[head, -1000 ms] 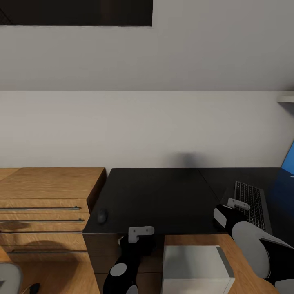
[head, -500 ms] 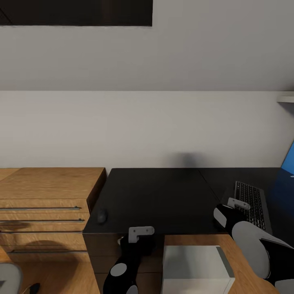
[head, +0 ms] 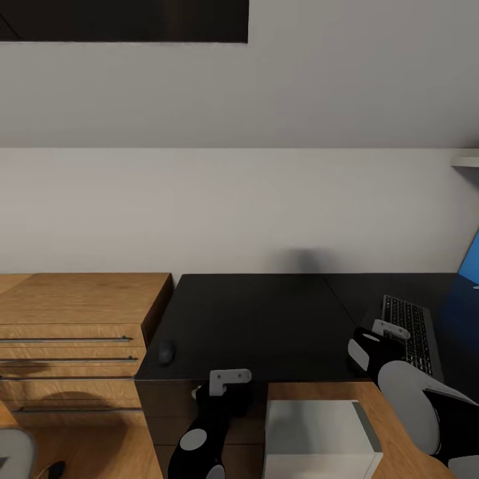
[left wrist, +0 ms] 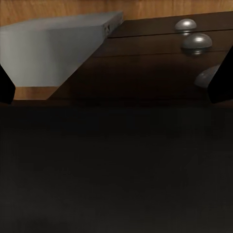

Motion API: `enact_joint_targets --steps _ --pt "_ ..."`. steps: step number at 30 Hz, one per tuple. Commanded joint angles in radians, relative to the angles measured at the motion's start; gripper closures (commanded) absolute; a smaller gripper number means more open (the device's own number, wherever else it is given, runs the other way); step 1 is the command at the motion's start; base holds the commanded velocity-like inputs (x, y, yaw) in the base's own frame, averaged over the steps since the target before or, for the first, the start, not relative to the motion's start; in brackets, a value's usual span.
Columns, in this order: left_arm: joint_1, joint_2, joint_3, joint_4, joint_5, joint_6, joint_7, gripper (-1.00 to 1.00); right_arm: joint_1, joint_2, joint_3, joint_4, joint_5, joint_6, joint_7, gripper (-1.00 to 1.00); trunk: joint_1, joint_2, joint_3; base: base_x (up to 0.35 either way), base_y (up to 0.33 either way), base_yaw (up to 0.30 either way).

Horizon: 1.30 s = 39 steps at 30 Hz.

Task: In the bedroom, organize the workspace by keeping the computer under the desk, ensuring the monitor is on the desk, placing the keyboard on the desk next to the monitor, placing the mouse on the desk next to the keyboard, moving the folder from the swivel chair onto the desk next to the mouse, stacking the notebook on top of the folder with the pen on top of the notebook, and positioning the swivel chair next to the desk.

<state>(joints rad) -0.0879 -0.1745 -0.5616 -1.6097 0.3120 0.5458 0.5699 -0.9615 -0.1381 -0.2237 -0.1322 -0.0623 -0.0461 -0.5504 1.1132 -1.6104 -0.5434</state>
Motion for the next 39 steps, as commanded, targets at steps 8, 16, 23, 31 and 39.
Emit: enact_joint_targets --steps 8,16,23,31,39 --pt "-0.001 0.0 -0.001 -0.001 0.01 0.002 0.01 -1.0 0.0 -0.002 0.0 0.0 -0.007 -0.015 -0.001 -1.0 -0.031 0.055 0.024 0.0 0.0 0.0" --pt "-0.001 0.0 -0.001 -0.001 0.01 0.002 0.01 -1.0 0.0 -0.003 0.0 0.0 -0.007 -0.016 0.0 -1.0 -0.035 0.062 0.027 0.0 0.0 0.0" --pt "-0.001 0.0 -0.001 -0.001 0.01 0.002 0.012 -1.0 0.0 -0.004 -0.001 0.0 -0.008 -0.015 0.001 -1.0 -0.035 0.062 0.027 0.001 -0.001 0.0" --pt "-0.001 0.0 0.0 -0.001 0.01 0.002 0.011 -1.0 0.0 -0.005 0.0 0.0 -0.008 -0.013 0.001 -1.0 -0.035 0.062 0.027 0.126 -0.115 0.0" --pt "-0.001 0.0 -0.001 0.0 0.01 0.002 0.011 -1.0 0.0 -0.005 -0.001 0.001 -0.008 -0.012 0.0 -1.0 -0.035 0.062 0.027 0.138 -0.125 0.0"
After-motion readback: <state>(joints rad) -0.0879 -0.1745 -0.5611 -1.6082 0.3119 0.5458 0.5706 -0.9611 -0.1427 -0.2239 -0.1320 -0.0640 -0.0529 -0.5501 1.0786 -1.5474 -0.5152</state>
